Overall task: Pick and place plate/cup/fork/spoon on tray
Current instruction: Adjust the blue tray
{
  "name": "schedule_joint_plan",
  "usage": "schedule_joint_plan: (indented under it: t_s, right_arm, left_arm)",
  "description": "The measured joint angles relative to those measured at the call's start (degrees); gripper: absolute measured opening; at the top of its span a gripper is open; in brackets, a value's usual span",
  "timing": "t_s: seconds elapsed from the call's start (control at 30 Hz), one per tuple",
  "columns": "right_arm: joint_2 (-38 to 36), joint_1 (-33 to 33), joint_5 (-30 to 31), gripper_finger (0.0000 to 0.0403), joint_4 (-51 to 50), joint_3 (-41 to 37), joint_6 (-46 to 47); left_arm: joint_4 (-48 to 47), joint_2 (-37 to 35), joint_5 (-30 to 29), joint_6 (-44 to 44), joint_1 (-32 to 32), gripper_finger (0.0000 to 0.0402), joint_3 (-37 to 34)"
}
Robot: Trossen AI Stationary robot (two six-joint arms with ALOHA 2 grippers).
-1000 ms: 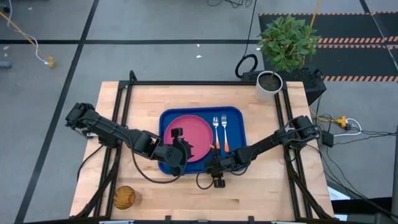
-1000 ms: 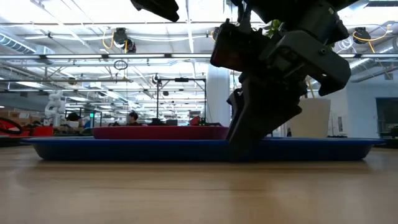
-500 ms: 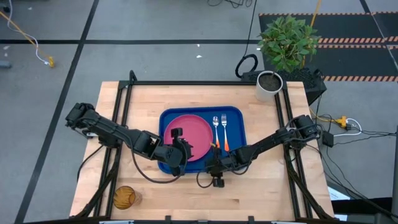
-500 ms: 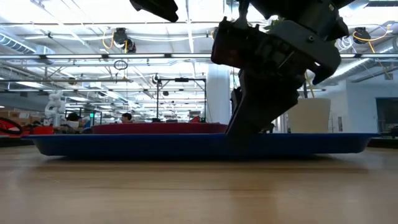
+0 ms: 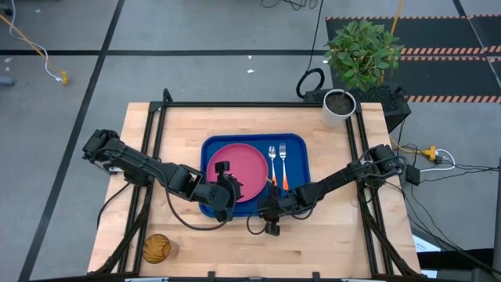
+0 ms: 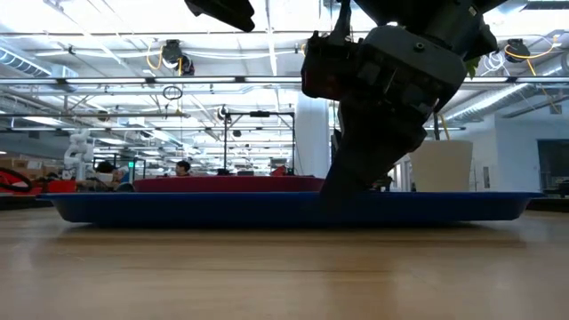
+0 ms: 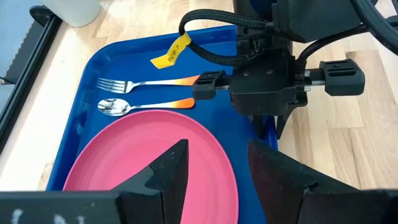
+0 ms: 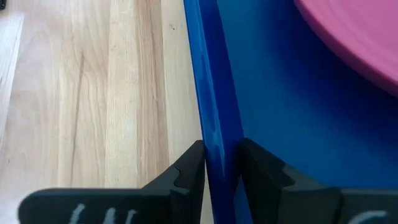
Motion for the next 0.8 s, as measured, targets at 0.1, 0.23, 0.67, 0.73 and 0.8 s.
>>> schedule_joint_plan:
  t_s: [0.1,0.23,0.67,0.73,0.8]
  right_arm:
    - [-0.02,0.00,0.07,0.0075,-0.01,0.00,-0.14]
    - [-0.02,0.00,0.03,0.0075,-0.01,0.00,-0.14]
    - [-0.12,-0.80,-7.96,0.0117,0.96,0.10,-0.76]
    - [-0.13,-0.90,-7.98,0.0125,0.98,0.11,-1.10]
    - [-0.13,-0.92,-7.93,0.0130,0.86,0.11,-1.56]
  left_arm:
    - [0.00,0.00,0.00,-0.02,0.00,0.0168,0.00]
    - [0.00,0.02,0.00,0.00,0.00,0.0168,0.00]
    - [-0.01,0.04,0.01,0.02,-0.07,0.0168,0.00]
    - [-0.02,0.07,0.00,0.02,-0.07,0.0168,0.00]
    - [0.00,0.07,0.00,0.04,-0.07,0.0168,0.00]
